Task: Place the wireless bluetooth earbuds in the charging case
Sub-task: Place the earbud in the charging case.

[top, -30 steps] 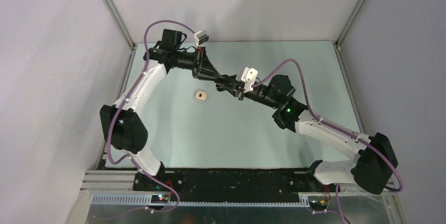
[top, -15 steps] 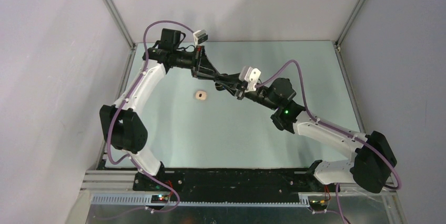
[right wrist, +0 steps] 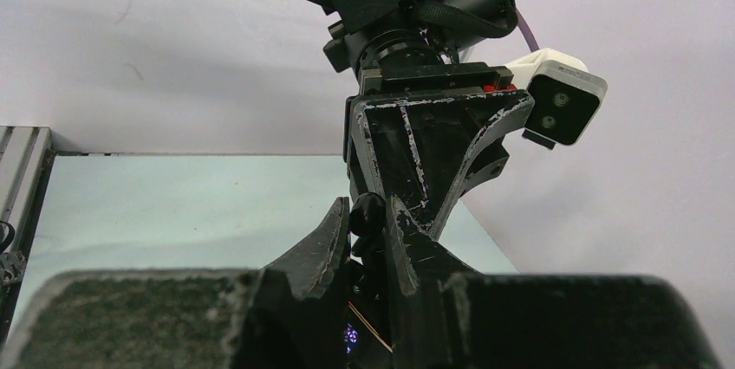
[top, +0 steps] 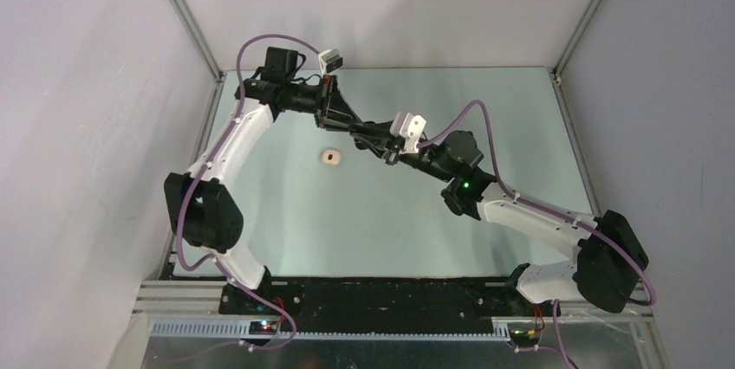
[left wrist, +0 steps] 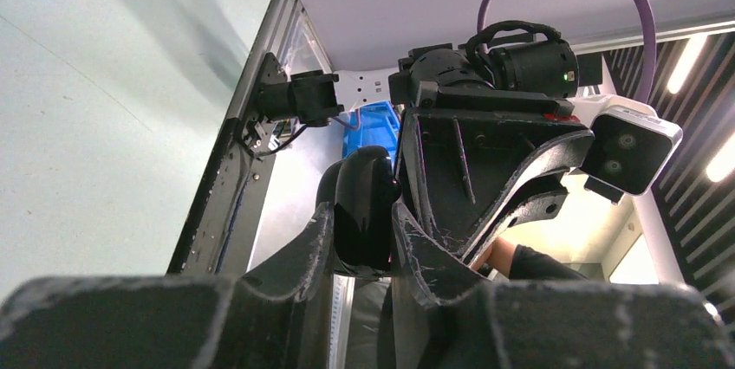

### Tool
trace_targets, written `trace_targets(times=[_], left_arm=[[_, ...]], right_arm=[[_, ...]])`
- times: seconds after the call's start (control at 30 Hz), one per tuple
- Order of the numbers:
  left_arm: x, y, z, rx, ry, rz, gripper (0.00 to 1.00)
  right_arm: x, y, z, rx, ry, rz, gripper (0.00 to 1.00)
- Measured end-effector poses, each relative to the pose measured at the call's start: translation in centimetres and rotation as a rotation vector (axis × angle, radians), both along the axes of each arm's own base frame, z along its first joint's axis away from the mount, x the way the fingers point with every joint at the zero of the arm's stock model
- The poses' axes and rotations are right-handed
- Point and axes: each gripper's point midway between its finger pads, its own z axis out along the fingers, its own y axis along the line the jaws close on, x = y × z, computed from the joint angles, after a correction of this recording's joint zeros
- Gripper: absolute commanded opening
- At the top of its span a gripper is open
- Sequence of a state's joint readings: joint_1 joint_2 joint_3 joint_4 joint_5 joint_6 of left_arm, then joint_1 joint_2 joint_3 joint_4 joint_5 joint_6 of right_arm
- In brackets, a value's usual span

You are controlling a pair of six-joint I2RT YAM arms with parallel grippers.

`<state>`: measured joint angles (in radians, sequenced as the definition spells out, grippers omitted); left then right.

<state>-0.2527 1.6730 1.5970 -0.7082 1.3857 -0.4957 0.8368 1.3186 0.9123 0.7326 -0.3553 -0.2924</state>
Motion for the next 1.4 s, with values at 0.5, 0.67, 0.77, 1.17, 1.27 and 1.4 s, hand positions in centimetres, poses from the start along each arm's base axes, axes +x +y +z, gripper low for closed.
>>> trace_targets(times=[0.5, 0.67, 0.77, 1.17, 1.27, 1.4], left_arm=[[-0.2, 0.0, 0.3, -0.014, 0.0, -0.013, 0.0], [-0.2, 0.1, 0.3, -0.016, 0.0, -0.014, 0.0], [-0.2, 0.1, 0.3, -0.016, -0.001, -0.013, 0.0], [-0.2, 0.1, 0.3, -0.018, -0.001, -0.015, 0.0], [-0.2, 0.1, 0.3, -0.019, -0.001, -0.016, 0.0], [-0.3, 0.1, 0.4, -0.024, 0.002, -0.022, 0.0]], right_arm=[[-0.2, -1.0, 0.8, -0.002, -0.02, -0.031, 0.0], [-0.3, -1.1, 0.2, -0.017, -0.011, -0.033, 0.0], [-0.3, -1.1, 0.1, -0.021, -0.008, -0.03, 0.0], [-0.6, -0.9, 0.1, -0.02, -0.005, -0.012, 0.0], [-0.8, -0.8, 0.0, -0.021, -0.001, 0.003, 0.0], [-1.1, -0.6, 0.0, -0.022, 0.002, 0.023, 0.0]])
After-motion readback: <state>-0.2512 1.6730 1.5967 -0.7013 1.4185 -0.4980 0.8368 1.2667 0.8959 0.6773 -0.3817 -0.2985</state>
